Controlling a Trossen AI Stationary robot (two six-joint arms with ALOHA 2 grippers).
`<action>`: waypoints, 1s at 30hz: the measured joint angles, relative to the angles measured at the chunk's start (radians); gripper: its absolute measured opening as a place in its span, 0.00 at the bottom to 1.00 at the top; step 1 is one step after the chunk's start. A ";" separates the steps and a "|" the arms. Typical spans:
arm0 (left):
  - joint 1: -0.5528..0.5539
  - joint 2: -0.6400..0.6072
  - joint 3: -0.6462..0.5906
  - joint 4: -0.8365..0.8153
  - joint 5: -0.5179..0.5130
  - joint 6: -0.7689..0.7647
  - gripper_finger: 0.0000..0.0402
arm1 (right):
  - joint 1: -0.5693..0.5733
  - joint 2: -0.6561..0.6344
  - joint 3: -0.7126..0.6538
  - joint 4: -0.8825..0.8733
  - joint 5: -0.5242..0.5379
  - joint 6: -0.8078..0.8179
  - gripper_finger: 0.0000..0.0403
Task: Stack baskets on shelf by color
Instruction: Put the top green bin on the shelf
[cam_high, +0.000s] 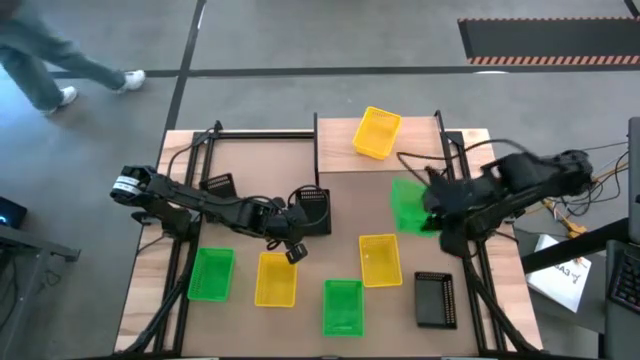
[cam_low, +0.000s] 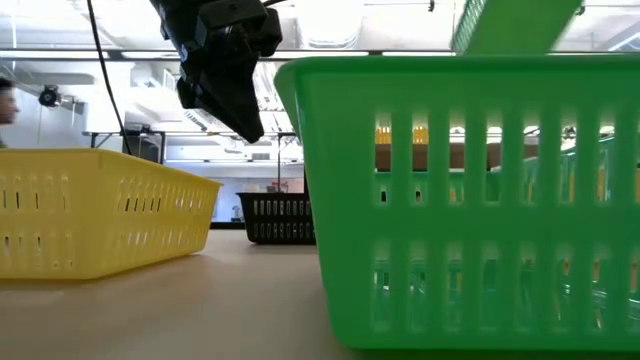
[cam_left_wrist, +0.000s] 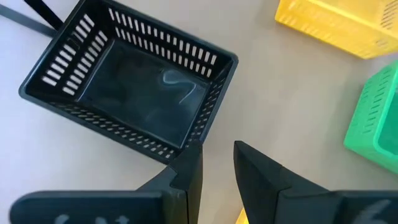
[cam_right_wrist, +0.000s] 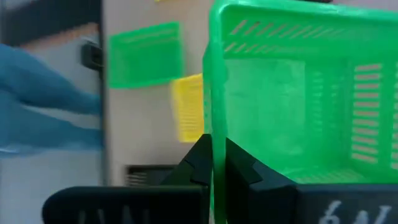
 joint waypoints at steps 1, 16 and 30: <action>0.000 0.000 0.000 0.006 -0.005 0.000 0.18 | -0.006 0.005 0.036 -0.048 0.054 -0.053 0.02; 0.007 0.000 -0.001 0.108 -0.020 0.000 0.18 | -0.501 -0.009 -0.007 -0.190 0.266 -0.794 0.02; 0.007 0.000 -0.001 0.142 -0.020 0.000 0.18 | -0.991 0.007 -0.218 0.041 -0.017 -1.166 0.02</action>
